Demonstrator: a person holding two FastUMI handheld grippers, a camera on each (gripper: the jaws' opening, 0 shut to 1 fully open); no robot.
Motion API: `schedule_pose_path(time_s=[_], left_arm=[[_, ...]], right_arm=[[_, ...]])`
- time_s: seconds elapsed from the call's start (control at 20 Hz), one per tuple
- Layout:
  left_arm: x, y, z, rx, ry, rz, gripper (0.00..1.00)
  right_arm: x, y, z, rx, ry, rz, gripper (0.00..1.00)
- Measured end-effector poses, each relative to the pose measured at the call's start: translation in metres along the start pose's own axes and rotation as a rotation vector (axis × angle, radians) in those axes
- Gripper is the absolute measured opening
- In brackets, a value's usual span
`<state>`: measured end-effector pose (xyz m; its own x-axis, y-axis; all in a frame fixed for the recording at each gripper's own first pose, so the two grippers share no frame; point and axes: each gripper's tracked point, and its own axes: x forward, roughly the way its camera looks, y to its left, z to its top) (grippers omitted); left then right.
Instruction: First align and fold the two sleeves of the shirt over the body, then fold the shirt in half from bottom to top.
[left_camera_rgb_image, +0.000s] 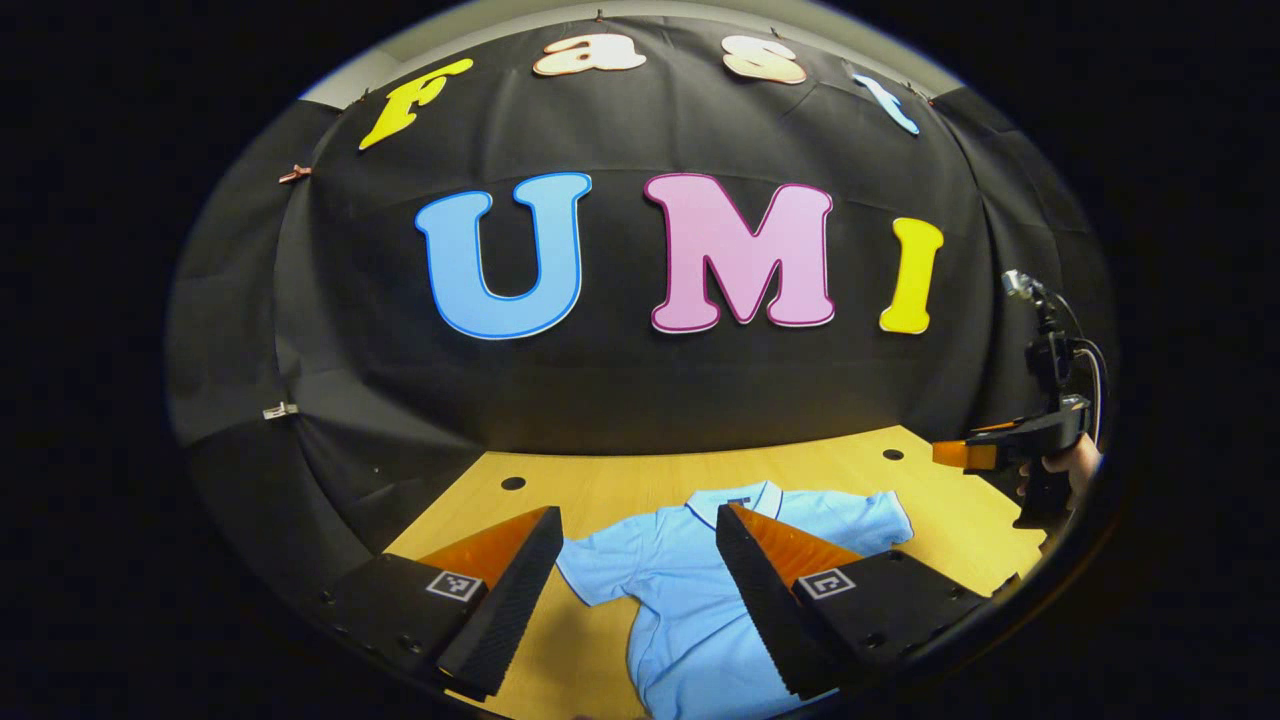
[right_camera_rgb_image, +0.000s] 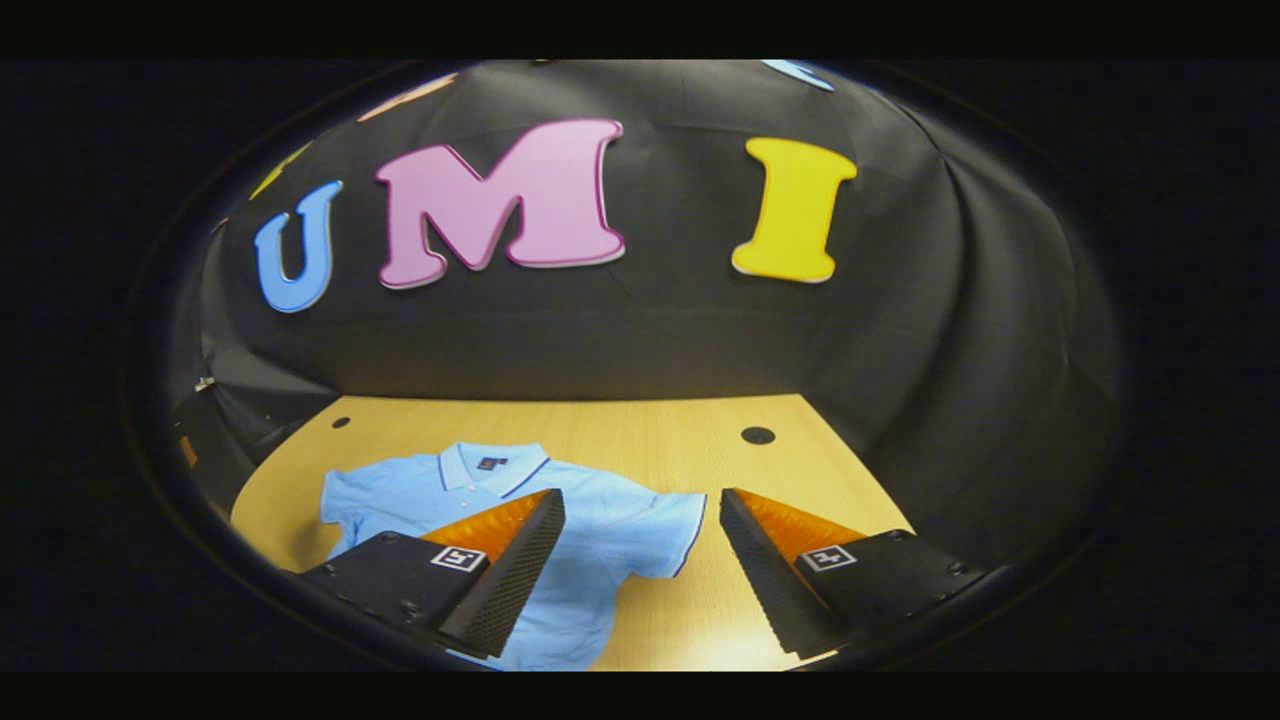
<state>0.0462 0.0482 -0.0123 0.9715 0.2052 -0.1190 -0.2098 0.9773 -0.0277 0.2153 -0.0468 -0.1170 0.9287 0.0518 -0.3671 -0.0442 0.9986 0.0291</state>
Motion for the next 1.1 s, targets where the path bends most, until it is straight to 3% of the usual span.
schedule_pose_path(time_s=[0.25,0.4,0.5,0.6,0.7,0.8,0.85,0.9,0.95,1.0,1.1], left_arm=[[0.012,-0.001,-0.014,0.0,0.058,0.03,0.99],[0.022,-0.001,-0.018,-0.073,0.099,0.037,0.99],[0.031,0.001,-0.018,-0.072,0.101,0.046,0.99],[0.038,0.001,-0.02,-0.053,0.101,0.048,0.99],[0.041,-0.001,-0.022,-0.053,0.102,0.041,0.99],[0.047,-0.002,-0.026,-0.054,0.109,0.043,0.99],[0.048,-0.001,-0.027,-0.064,0.112,0.048,0.99],[0.049,0.0,-0.025,-0.079,0.109,0.05,0.99],[0.05,0.0,-0.026,-0.092,0.11,0.05,0.99],[0.051,-0.001,-0.029,-0.1,0.115,0.051,0.99],[0.051,0.003,-0.032,-0.1,0.119,0.054,0.99]], right_arm=[[0.098,-0.016,-0.04,0.038,0.155,-0.03,1.0],[0.136,-0.023,-0.053,0.034,0.171,-0.05,0.97],[0.152,-0.03,-0.072,0.016,0.217,-0.069,0.94],[0.161,-0.032,-0.087,0.034,0.258,-0.075,0.97],[0.165,-0.026,-0.105,0.047,0.311,-0.043,0.94],[0.17,-0.025,-0.1,0.011,0.287,-0.026,0.99],[0.168,-0.021,-0.1,0.007,0.276,-0.019,0.96],[0.172,-0.02,-0.102,0.006,0.276,-0.011,0.85],[0.172,-0.019,-0.098,0.004,0.258,-0.004,0.83],[0.175,-0.018,-0.1,0.011,0.26,0.005,0.71],[0.172,-0.014,-0.094,0.022,0.249,0.013,0.32]])
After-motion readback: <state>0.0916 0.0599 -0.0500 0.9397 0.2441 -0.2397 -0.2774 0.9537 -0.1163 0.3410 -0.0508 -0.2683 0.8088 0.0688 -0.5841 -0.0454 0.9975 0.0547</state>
